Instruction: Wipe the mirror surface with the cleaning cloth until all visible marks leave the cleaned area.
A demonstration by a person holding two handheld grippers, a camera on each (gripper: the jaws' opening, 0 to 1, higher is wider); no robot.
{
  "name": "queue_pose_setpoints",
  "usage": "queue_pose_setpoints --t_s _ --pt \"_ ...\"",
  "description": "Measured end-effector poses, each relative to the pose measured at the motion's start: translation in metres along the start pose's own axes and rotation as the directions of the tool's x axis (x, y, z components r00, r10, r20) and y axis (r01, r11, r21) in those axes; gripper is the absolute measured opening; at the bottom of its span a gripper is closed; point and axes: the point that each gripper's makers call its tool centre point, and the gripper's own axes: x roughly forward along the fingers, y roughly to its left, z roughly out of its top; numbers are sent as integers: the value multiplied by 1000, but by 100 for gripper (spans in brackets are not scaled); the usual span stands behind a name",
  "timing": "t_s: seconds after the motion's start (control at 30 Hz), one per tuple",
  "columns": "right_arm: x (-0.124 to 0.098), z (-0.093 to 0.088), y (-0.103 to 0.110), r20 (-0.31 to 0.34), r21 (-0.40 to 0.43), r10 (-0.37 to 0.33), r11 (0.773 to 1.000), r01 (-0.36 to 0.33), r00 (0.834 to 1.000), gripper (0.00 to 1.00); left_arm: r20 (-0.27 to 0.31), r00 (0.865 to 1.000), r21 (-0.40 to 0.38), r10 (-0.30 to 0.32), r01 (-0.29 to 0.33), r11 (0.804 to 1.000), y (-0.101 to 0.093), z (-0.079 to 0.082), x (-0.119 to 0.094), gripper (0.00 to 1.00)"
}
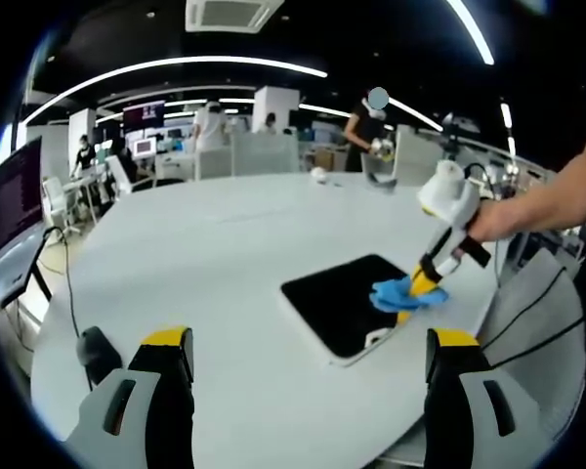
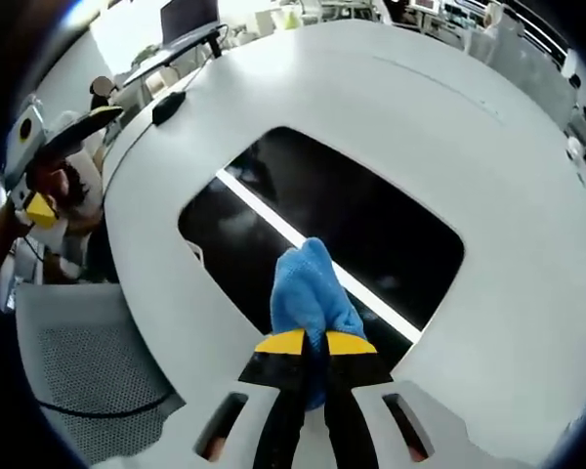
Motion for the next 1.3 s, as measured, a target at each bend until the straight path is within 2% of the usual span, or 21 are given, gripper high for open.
queue_pose_setpoints --t_s 0.73,1.3 --pt "11 23 22 19 -44 31 999 -30 999 1 0 1000 -22 6 -6 1000 3 -6 0 99" --pt "30 61 71 46 -135 94 987 -87 994 1 1 999 -44 32 -32 999 13 -12 -11 99"
